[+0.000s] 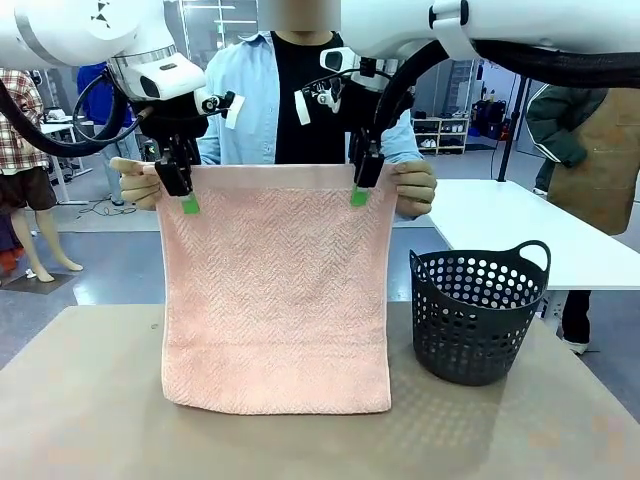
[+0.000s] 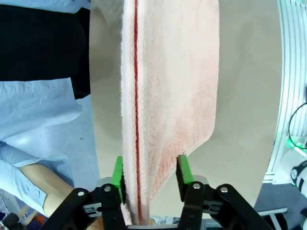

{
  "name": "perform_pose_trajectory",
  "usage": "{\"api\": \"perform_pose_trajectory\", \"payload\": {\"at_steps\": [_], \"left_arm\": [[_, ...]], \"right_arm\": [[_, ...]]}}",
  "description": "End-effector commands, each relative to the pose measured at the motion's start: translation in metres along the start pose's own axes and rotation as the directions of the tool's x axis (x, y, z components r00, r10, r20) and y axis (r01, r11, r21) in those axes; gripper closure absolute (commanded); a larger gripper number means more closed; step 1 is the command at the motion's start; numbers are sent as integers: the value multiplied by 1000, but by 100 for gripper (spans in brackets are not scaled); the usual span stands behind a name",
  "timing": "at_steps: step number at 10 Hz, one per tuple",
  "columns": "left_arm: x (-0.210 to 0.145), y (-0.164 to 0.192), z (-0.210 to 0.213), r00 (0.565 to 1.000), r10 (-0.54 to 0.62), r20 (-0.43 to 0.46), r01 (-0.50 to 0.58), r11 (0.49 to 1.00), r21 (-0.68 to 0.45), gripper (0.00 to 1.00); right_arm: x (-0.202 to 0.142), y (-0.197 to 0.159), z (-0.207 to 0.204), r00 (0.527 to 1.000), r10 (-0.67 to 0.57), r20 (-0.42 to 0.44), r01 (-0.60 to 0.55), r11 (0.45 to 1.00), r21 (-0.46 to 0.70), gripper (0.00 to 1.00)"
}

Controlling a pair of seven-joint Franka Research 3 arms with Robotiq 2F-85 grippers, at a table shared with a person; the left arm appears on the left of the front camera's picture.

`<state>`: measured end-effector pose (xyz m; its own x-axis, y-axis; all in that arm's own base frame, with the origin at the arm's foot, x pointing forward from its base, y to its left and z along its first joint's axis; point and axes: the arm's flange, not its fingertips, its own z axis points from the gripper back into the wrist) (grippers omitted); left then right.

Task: Fold the towel.
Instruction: Release the end of the 100 cm Hotel Towel you were holding and grab the top end of the folded side.

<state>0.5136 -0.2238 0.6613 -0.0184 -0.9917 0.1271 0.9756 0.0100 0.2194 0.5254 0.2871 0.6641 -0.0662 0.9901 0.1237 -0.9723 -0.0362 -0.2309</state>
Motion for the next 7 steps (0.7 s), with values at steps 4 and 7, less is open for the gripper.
{"api": "perform_pose_trajectory", "payload": {"at_steps": [4, 7], "left_arm": [[2, 8, 2, 999, -25, 28, 26, 1000, -12, 100], [2, 9, 1, 999, -17, 28, 17, 1000, -20, 100]], "right_arm": [[0, -4, 0, 1000, -28, 3, 28, 1000, 11, 100], [1, -5, -2, 999, -30, 16, 30, 999, 15, 100]]}}
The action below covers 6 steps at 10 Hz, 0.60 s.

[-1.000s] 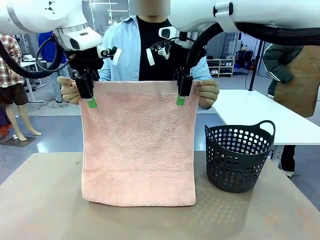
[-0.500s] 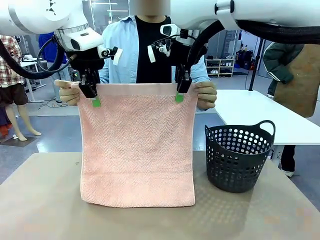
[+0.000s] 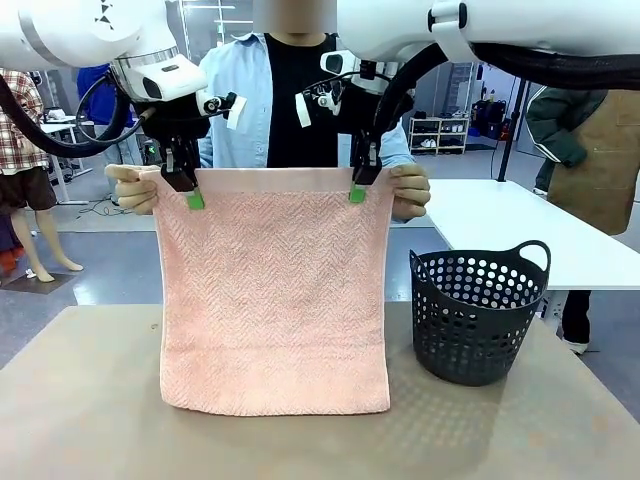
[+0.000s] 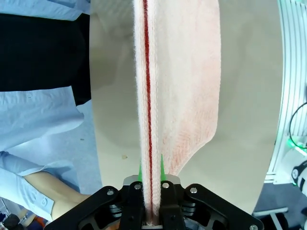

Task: Fold the towel.
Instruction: Release the end of the 100 cm Hotel Towel you were holding and grab the top end of the folded side.

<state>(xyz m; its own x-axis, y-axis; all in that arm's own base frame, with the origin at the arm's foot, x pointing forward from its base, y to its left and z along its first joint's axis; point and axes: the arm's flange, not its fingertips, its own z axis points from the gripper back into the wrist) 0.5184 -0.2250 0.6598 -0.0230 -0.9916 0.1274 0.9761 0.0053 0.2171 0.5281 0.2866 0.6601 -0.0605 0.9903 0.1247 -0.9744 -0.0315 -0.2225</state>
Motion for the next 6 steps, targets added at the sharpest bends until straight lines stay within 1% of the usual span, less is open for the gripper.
{"api": "perform_pose_trajectory", "payload": {"at_steps": [1, 2, 6], "left_arm": [[-1, 3, 5, 999, -37, 26, 37, 999, -10, 100], [0, 0, 0, 1000, 0, 0, 0, 1000, 0, 100], [0, 0, 0, 1000, 0, 0, 0, 1000, 0, 100]], "right_arm": [[1, -2, 1, 999, -22, 36, 21, 999, 24, 100], [0, 0, 0, 1000, 0, 0, 0, 1000, 0, 100], [0, 0, 0, 1000, 0, 0, 0, 1000, 0, 100]]}}
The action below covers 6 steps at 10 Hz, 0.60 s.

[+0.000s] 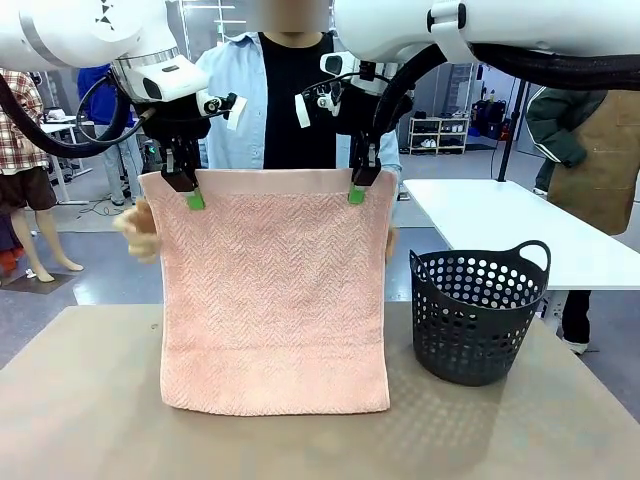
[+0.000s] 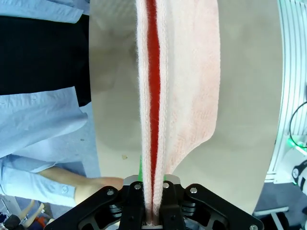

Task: Fold the towel.
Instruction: Release the end of the 100 cm Hotel Towel you were holding.

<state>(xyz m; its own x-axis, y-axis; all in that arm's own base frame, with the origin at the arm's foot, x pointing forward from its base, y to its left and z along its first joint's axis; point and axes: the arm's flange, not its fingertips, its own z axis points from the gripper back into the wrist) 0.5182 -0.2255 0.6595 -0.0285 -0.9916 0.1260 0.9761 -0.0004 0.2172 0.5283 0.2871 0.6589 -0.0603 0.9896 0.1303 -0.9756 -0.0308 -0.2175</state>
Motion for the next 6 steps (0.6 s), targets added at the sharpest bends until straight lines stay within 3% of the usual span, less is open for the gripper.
{"api": "perform_pose_trajectory", "payload": {"at_steps": [1, 6], "left_arm": [[-1, 0, 0, 1000, 6, 0, -6, 1000, 1, 100], [-1, 0, 0, 1000, 6, 0, -6, 1000, 1, 100]], "right_arm": [[0, 0, 1, 1000, 1, -5, -1, 1000, -5, 100], [0, 0, 1, 1000, 1, -5, -1, 1000, -5, 100]]}}
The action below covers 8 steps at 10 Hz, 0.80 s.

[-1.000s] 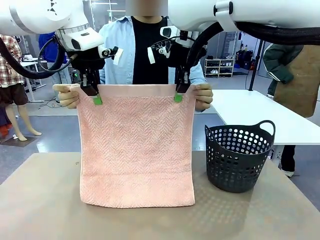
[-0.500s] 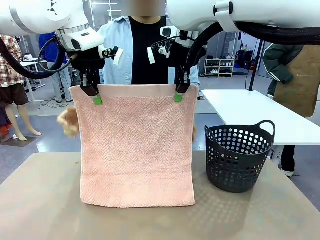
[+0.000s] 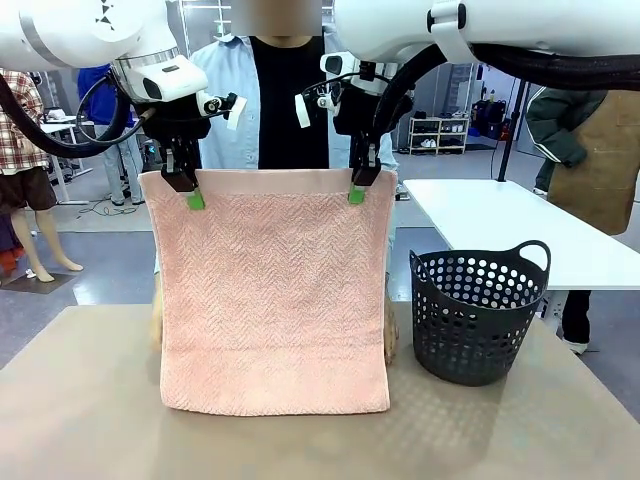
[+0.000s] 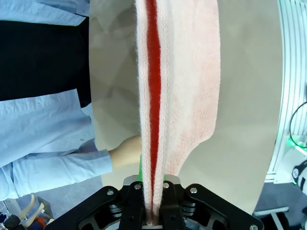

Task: Fold the towel.
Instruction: Release the end of the 100 cm Hotel Towel you were holding.

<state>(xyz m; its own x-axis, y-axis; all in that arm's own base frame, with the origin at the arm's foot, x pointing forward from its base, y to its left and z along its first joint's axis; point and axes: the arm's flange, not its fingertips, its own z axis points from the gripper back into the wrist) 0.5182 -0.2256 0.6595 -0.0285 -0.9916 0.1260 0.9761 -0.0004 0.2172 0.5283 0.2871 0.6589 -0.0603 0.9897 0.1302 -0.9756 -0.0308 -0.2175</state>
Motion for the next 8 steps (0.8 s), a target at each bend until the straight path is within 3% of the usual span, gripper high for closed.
{"api": "perform_pose_trajectory", "payload": {"at_steps": [1, 8], "left_arm": [[-1, 0, 0, 1000, 6, 0, -6, 1000, 1, 100], [-1, 0, 0, 1000, 6, 0, -6, 1000, 1, 100]], "right_arm": [[0, 0, 1, 1000, 1, -5, -1, 1000, -5, 100], [0, 0, 1, 1000, 1, -5, -1, 1000, -5, 100]]}}
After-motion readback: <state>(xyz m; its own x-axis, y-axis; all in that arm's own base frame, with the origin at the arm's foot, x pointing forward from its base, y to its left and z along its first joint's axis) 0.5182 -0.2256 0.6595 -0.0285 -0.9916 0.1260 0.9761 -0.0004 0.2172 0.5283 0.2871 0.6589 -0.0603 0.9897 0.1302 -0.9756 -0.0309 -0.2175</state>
